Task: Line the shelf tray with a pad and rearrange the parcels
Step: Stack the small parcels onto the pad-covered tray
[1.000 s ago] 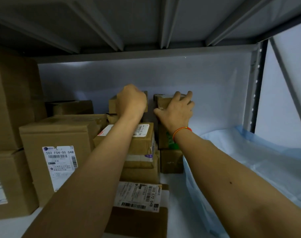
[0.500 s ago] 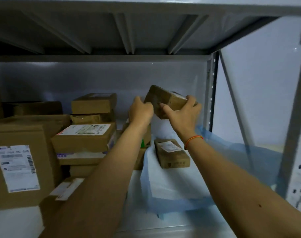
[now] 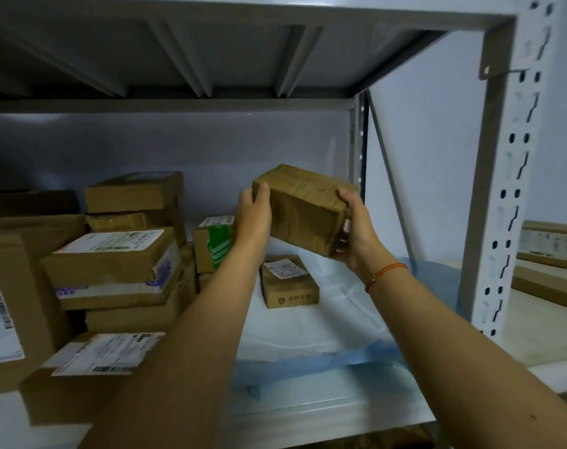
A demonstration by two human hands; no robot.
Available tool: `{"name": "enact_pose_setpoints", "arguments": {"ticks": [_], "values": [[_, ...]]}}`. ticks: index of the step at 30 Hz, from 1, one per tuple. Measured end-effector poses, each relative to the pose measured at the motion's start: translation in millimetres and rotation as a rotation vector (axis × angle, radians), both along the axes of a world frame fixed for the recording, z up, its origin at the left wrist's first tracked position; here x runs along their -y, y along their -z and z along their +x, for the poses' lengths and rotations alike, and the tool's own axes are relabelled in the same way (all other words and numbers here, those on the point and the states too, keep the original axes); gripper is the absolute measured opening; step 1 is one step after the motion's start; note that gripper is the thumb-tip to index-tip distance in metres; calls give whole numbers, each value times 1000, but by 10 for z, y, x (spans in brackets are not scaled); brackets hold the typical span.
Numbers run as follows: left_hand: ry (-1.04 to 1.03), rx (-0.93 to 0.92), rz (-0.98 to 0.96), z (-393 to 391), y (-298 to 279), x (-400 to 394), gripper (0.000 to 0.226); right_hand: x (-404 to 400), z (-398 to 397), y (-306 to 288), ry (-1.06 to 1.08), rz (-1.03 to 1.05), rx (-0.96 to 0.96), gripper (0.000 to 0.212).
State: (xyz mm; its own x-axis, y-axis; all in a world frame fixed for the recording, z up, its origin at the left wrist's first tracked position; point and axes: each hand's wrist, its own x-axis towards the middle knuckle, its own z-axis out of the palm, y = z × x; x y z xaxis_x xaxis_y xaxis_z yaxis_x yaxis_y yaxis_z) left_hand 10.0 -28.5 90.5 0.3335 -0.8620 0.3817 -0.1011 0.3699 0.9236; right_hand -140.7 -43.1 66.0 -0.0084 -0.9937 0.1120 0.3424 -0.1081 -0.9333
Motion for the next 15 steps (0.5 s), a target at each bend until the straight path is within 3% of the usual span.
{"name": "enact_pose_setpoints", "arguments": {"ticks": [3, 5, 7, 11, 15], "values": [[8, 40, -19, -22, 80, 9, 51, 19, -110, 9, -125, 279, 146, 62], [1, 31, -19, -17, 139, 17, 61, 1, -177, -3, -153, 396, 186, 64], [-25, 10, -12, 3, 158, 1, 63, -41, -234, -18, -199, 452, 192, 62], [-44, 19, -4, 30, 129, -59, 43, -26, -321, 7, -339, 513, 149, 72], [-25, 54, -10, 61, 121, -79, 34, -19, -351, 45, -342, 521, 157, 81]]}}
